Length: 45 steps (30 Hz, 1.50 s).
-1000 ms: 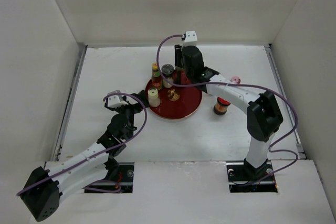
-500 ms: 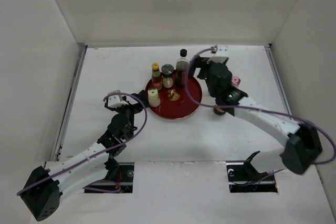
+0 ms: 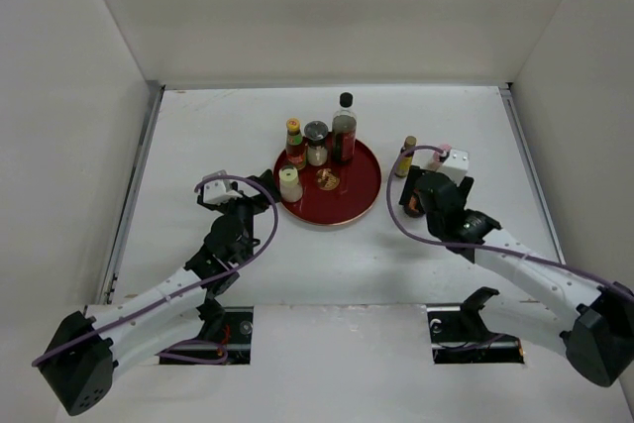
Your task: Organize the condiment bottles
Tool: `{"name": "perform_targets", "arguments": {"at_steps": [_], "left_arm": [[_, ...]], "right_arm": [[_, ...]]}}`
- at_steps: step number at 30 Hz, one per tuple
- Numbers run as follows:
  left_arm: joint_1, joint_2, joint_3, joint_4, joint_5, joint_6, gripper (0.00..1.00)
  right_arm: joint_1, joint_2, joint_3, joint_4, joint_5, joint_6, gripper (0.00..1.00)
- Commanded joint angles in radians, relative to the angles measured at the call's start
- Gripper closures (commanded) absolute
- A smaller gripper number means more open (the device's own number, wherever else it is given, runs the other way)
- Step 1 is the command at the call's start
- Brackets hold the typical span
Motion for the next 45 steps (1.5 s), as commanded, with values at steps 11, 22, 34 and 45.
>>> {"name": "perform_targets", "arguments": {"at_steps": [11, 22, 34, 45], "left_arm": [[-0.003, 0.005, -0.008, 0.05, -0.003, -0.011, 0.0], [-0.005, 0.014, -0.021, 0.087, -0.009, -0.011, 0.0], [0.002, 0.01, -0.034, 0.102, -0.003, -0.013, 0.0], [-0.005, 0.019, -0.03, 0.101, -0.002, -0.013, 0.0]], "right_arm": [[-0.066, 0.241, 0.03, 0.239, -0.024, -0.007, 0.37], [0.213, 0.165, 0.197, 0.295, 0.017, -0.106, 0.49], [0.266, 0.699, 0.529, 0.593, -0.137, -0.172, 0.48], [0.289, 0.796, 0.582, 0.587, -0.088, -0.197, 0.08]]}}
